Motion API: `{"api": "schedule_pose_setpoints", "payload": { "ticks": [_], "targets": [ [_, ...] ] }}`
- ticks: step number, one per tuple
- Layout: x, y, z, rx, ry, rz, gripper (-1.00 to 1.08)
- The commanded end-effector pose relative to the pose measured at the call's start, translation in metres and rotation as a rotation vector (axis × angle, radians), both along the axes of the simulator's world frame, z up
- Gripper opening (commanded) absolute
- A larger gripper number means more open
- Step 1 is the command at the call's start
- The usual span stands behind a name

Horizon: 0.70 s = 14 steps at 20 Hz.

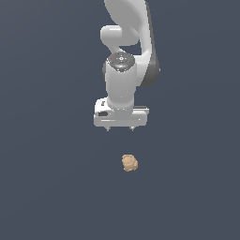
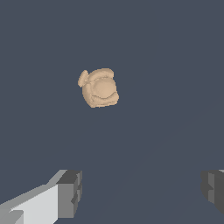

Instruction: Pick up the object and move it to a goal position.

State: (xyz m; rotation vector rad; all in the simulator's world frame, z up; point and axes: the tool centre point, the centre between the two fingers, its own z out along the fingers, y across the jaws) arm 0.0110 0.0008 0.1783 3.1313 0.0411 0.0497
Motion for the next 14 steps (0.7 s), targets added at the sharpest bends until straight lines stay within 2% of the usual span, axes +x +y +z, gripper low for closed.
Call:
{"api": "schedule_pose_setpoints", "payload": {
  "ticks": [1, 14],
  "targets": [
    [0.0, 0.0, 0.0, 0.0, 0.0, 0.0, 1.0],
    [-0.0019, 0.0079, -0.0009, -0.02, 0.01, 0.06, 1.0]
  ]
}}
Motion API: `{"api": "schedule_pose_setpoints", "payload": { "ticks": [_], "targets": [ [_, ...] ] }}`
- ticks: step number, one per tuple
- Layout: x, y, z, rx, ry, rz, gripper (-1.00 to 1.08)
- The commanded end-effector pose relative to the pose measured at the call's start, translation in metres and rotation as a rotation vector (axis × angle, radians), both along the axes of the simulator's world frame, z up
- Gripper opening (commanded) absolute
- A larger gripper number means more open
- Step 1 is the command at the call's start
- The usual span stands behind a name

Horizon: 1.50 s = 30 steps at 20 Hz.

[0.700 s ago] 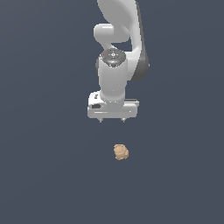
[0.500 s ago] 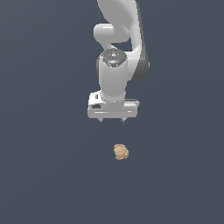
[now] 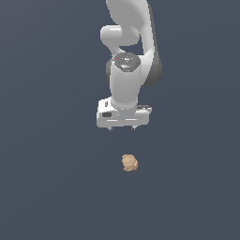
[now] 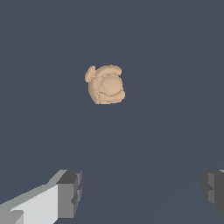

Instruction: Pick up the object and move it to a goal position.

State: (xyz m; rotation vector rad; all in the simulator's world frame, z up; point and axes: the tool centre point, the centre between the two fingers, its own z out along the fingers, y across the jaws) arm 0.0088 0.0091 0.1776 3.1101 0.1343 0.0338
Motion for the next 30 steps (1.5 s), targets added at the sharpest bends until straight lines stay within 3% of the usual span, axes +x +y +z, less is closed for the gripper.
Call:
{"api": "schedule_pose_setpoints", "payload": {
  "ticks": [1, 9, 22, 30],
  "targets": [
    [0.001, 0.0, -0.001, 0.0, 0.0, 0.001, 1.0],
    [0.017, 0.005, -0.011, 0.001, 0.004, 0.023, 1.0],
    [0.071, 0.026, -0.057, 0.013, 0.018, 0.1, 1.0],
    [0.091, 0.035, -0.081, 0.023, 0.023, 0.131, 1.0]
  ]
}}
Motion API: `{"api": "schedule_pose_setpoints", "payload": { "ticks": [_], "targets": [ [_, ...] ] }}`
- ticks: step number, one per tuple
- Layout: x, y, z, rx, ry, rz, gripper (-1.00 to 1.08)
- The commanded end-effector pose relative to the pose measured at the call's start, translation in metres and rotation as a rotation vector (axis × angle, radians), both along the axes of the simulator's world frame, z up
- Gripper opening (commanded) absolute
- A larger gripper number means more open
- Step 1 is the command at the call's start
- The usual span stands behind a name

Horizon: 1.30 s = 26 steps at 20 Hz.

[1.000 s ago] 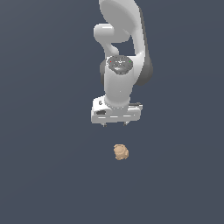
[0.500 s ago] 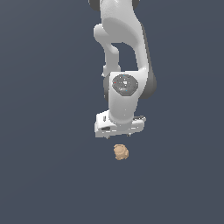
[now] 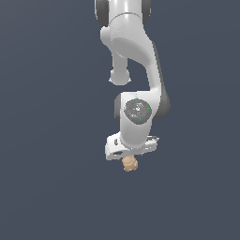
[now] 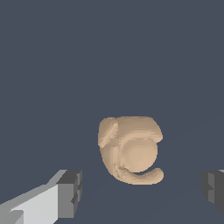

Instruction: Pick up the object and move it to a goal position.

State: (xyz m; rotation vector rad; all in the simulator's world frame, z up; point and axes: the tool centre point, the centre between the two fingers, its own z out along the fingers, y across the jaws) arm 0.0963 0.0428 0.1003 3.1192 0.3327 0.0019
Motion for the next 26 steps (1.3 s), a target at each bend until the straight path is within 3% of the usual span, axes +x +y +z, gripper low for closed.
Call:
{"api": "schedule_pose_setpoints", "payload": {
  "ticks": [1, 11, 20, 26],
  "targets": [
    [0.004, 0.002, -0.005, 0.002, 0.001, 0.007, 1.0],
    [0.007, 0.003, -0.014, 0.004, 0.002, 0.012, 1.0],
    [0.006, 0.004, -0.055, 0.004, 0.002, 0.013, 1.0],
    [0.008, 0.004, -0.061, 0.004, 0.002, 0.013, 1.0]
  ]
}}
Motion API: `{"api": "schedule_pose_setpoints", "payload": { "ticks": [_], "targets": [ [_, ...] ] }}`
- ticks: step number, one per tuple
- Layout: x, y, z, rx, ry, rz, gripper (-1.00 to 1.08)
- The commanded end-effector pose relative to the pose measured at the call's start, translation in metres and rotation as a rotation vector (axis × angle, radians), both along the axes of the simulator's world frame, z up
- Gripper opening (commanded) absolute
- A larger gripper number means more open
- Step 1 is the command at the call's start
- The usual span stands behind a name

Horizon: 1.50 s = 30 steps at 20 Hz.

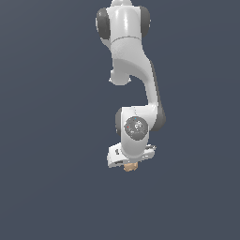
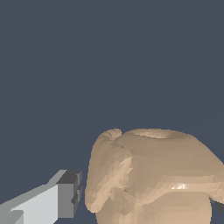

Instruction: Pick up the object and move it to a goal position.

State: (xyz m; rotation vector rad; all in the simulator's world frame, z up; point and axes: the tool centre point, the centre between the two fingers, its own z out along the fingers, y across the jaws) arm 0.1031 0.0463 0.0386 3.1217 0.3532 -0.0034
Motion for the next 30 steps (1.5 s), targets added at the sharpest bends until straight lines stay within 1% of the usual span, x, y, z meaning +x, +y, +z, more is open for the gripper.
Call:
{"api": "schedule_pose_setpoints", "payload": {
  "ticks": [1, 2, 13, 18, 24, 30],
  "targets": [
    [0.001, 0.0, 0.001, 0.0, -0.002, 0.0, 1.0],
    [0.001, 0.0, 0.001, 0.0, -0.002, 0.0, -1.0],
    [0.001, 0.0, 0.001, 0.0, -0.002, 0.0, -1.0],
    [-0.002, -0.002, 0.004, 0.0, -0.002, 0.0, -1.0],
    [-0.013, -0.008, 0.012, 0.0, -0.002, 0.0, -1.0],
    [-0.033, -0.019, 0.027, 0.0, -0.002, 0.0, -1.0]
  ]
}}
